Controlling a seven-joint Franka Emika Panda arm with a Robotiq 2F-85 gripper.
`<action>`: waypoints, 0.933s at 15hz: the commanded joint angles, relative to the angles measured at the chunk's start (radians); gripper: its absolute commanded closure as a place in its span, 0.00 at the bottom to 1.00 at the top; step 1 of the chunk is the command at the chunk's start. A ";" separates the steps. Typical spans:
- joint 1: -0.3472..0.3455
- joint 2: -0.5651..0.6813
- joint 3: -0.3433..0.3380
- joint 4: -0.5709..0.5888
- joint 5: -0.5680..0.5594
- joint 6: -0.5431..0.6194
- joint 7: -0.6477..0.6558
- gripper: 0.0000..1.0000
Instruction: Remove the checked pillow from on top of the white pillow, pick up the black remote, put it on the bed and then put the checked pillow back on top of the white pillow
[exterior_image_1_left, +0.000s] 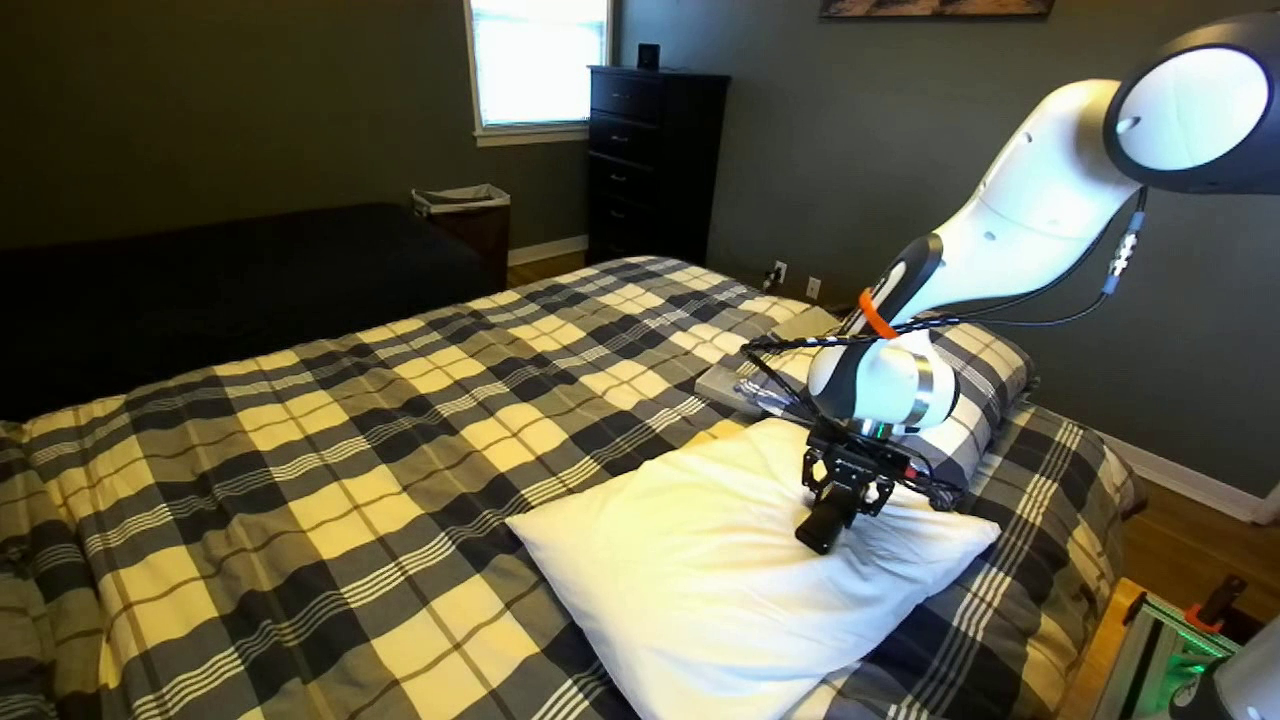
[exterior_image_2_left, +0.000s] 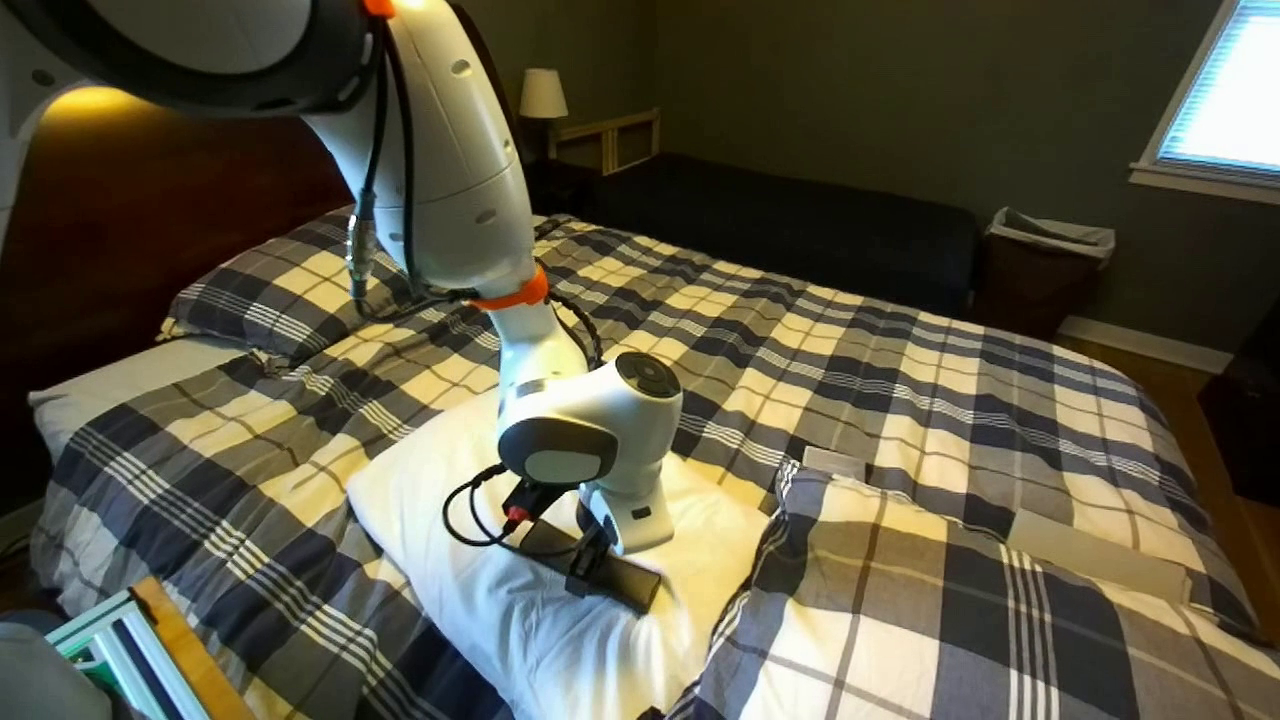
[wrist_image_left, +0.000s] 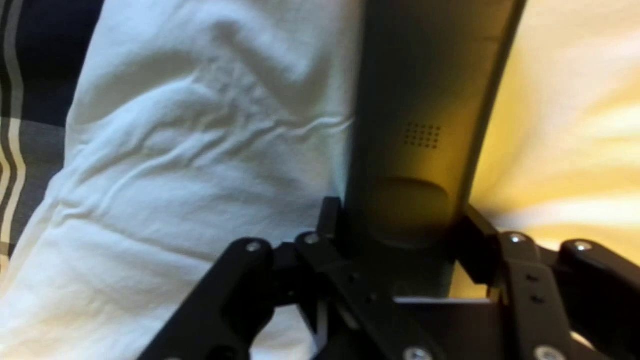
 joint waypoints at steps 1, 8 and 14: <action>0.007 -0.013 -0.044 0.031 -0.050 -0.100 0.010 0.70; 0.009 -0.069 -0.118 0.054 -0.155 -0.278 0.017 0.72; 0.062 -0.161 -0.245 0.020 -0.397 -0.384 0.116 0.72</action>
